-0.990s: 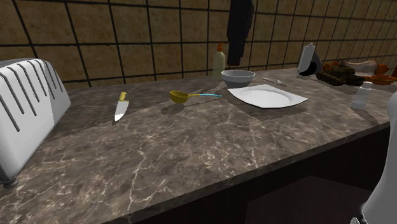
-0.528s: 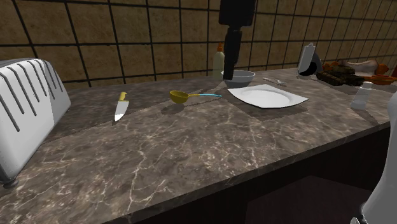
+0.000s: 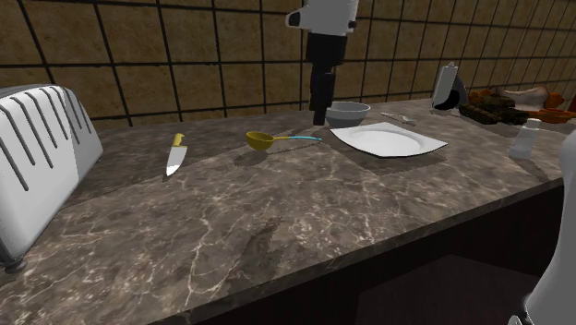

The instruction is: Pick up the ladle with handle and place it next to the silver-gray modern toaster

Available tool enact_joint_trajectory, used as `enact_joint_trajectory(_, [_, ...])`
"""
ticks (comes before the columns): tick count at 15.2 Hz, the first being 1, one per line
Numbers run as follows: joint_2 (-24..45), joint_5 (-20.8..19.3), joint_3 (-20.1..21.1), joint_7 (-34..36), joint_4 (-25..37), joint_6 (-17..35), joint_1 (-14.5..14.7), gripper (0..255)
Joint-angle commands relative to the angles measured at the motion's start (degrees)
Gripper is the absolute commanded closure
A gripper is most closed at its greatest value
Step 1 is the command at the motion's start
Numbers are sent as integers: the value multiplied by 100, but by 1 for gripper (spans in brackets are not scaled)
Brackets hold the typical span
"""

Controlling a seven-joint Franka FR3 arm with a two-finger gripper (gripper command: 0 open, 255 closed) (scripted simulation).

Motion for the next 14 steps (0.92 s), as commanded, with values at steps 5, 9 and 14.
enact_joint_trajectory(5, [1447,661,-886,-1621,734,821,401,0])
enact_joint_trajectory(9, [2566,1649,-1276,-2939,1407,1121,546,0])
enact_joint_trajectory(14, [3997,3002,-1138,-4508,2486,1132,128,0])
